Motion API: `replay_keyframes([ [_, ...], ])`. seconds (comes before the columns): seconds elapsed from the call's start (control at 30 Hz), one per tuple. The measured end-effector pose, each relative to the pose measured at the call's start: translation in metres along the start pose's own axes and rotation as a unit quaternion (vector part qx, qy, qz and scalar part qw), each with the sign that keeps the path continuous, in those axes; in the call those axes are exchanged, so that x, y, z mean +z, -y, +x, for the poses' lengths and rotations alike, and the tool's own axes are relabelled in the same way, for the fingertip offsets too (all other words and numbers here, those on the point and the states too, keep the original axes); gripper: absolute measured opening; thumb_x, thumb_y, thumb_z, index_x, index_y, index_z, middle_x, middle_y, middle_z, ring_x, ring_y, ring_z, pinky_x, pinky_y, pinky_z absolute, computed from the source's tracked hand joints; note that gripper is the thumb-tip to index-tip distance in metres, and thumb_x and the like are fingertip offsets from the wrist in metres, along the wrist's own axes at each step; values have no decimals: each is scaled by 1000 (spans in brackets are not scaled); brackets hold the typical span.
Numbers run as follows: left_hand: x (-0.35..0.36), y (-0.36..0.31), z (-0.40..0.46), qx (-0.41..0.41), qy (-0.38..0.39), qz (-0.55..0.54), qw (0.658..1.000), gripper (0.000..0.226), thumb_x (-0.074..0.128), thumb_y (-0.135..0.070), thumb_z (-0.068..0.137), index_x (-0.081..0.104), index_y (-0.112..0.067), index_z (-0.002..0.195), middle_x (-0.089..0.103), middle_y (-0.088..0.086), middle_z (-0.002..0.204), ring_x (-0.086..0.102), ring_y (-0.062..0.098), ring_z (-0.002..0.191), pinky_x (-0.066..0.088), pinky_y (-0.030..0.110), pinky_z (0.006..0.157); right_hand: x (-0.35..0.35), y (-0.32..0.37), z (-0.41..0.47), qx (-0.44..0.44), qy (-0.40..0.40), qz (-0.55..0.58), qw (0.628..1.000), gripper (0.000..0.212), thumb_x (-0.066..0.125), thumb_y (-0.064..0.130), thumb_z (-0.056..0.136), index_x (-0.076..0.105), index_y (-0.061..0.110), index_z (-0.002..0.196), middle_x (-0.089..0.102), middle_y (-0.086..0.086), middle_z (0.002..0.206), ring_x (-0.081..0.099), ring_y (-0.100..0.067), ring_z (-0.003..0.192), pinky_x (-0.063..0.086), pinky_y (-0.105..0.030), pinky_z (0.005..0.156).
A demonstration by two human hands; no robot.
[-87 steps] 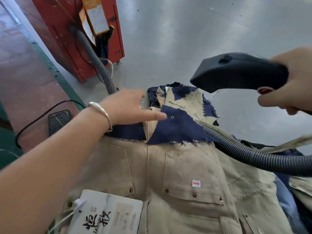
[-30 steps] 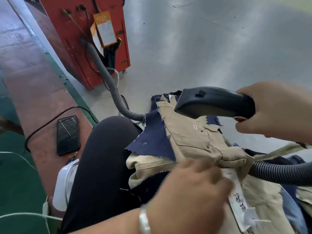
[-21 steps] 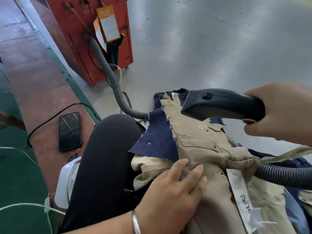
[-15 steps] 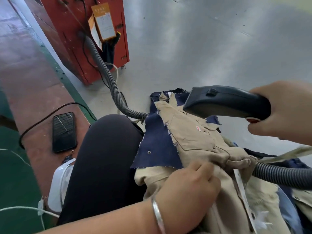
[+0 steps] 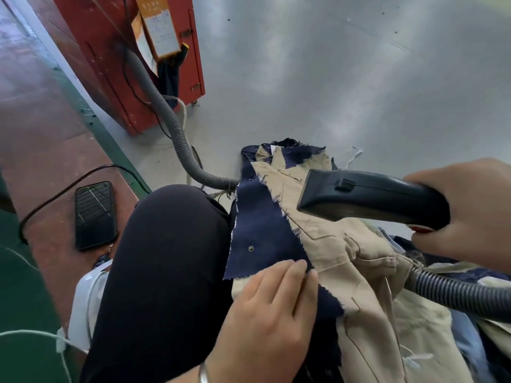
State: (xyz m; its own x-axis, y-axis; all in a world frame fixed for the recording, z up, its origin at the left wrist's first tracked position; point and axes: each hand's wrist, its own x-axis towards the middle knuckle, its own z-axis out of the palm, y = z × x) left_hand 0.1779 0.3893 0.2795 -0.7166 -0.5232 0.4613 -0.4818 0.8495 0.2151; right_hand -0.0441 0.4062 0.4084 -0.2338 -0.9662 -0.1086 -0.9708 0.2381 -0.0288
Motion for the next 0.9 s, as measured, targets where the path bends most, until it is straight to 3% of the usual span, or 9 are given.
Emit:
replay_keyframes([
  [0.1,11,3,9,8,-19,-2,1000,25,49,-6,92,74,-2,91,71,9,90,67,25,82,54,34,66,-2,9,1,29,44,4,999,26,56,38,42,56,36,67,51,10,43,52,-14,44,52,-42,50],
  [0.2,14,-1,24,7,-5,12,1000,24,50,-7,91,73,-4,96,69,5,86,66,21,82,50,29,65,-4,5,4,38,57,6,998,42,50,47,42,53,52,84,58,10,51,55,-14,48,53,-42,53],
  [0.3,15,-9,29,1,29,20,999,18,58,-6,81,73,-5,91,67,4,84,64,21,80,50,28,64,-3,-1,6,28,52,-3,998,48,39,57,40,49,59,87,56,40,77,56,-11,48,54,-41,53],
  [0.43,14,-9,15,-22,15,34,999,11,60,-3,82,71,-2,84,65,10,83,60,27,73,49,36,64,2,-2,3,31,75,-9,997,50,37,57,39,52,53,87,59,14,52,56,-10,50,54,-39,54],
  [0.53,13,-5,1,-11,6,59,998,19,54,-3,89,71,1,95,67,13,94,64,29,82,53,37,73,6,0,-4,48,104,-22,993,45,44,54,42,54,50,85,58,13,51,57,-10,53,54,-37,55],
  [0.6,15,-4,-4,-2,10,70,998,23,54,-3,87,71,2,102,68,14,101,66,29,90,54,37,81,9,4,-8,50,121,-31,991,43,49,52,44,50,57,87,58,14,52,57,-7,55,52,-33,54],
  [0.67,17,-3,-5,4,23,69,997,27,58,-6,82,71,1,104,69,14,103,66,29,93,53,36,85,13,10,-10,55,130,-35,989,37,53,52,48,52,53,85,58,15,54,56,-3,56,46,-28,51],
  [0.77,18,0,-3,6,52,45,998,35,69,-16,73,70,-1,105,68,12,105,65,28,94,52,33,86,22,20,-5,76,139,-30,987,19,68,40,62,56,37,75,59,11,55,55,-2,54,36,-23,46],
  [0.9,14,1,0,-11,65,15,998,33,65,-22,75,70,-4,102,67,7,100,63,25,91,49,32,80,29,31,18,82,118,14,990,16,72,29,68,57,29,74,58,7,55,55,-6,50,31,-21,43],
])
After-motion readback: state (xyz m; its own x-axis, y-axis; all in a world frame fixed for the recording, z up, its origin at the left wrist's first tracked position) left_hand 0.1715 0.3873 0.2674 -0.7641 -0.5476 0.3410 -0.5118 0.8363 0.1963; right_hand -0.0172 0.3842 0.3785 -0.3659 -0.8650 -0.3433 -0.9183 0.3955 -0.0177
